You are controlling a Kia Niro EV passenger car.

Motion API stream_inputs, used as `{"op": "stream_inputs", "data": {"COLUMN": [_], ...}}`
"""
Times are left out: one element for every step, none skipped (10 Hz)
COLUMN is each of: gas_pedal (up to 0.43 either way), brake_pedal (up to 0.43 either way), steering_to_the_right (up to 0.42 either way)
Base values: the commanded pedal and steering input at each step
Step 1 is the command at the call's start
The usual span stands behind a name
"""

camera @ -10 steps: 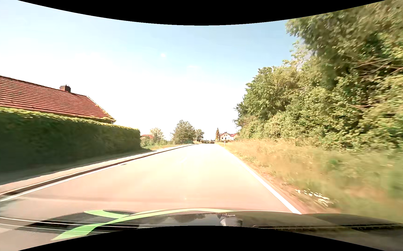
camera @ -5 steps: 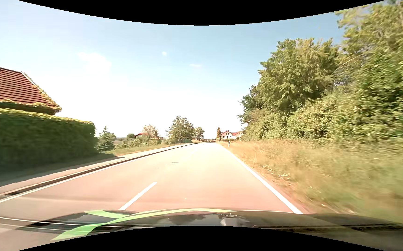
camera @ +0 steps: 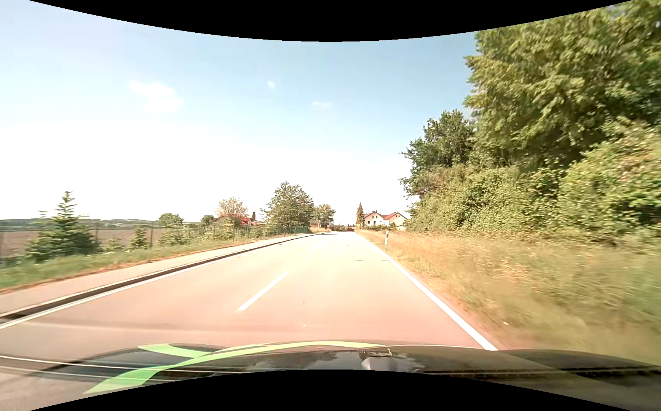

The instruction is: Follow the waypoints while adhering to traffic rules and regulations

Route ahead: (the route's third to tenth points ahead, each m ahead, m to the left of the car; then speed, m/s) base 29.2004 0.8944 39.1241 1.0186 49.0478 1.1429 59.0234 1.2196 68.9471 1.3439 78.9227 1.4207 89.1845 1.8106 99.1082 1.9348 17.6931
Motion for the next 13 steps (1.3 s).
{"op": "stream_inputs", "data": {"gas_pedal": [0.118,0.13,0.138,0.15,0.157,0.169,0.169,0.169,0.169,0.169,0.169,0.169,0.169], "brake_pedal": [0.0,0.0,0.0,0.0,0.0,0.0,0.0,0.0,0.0,0.0,0.0,0.0,0.0], "steering_to_the_right": [-0.001,-0.001,-0.001,-0.001,-0.001,-0.001,-0.001,0.0,0.002,0.002,0.002,0.003,0.003]}}
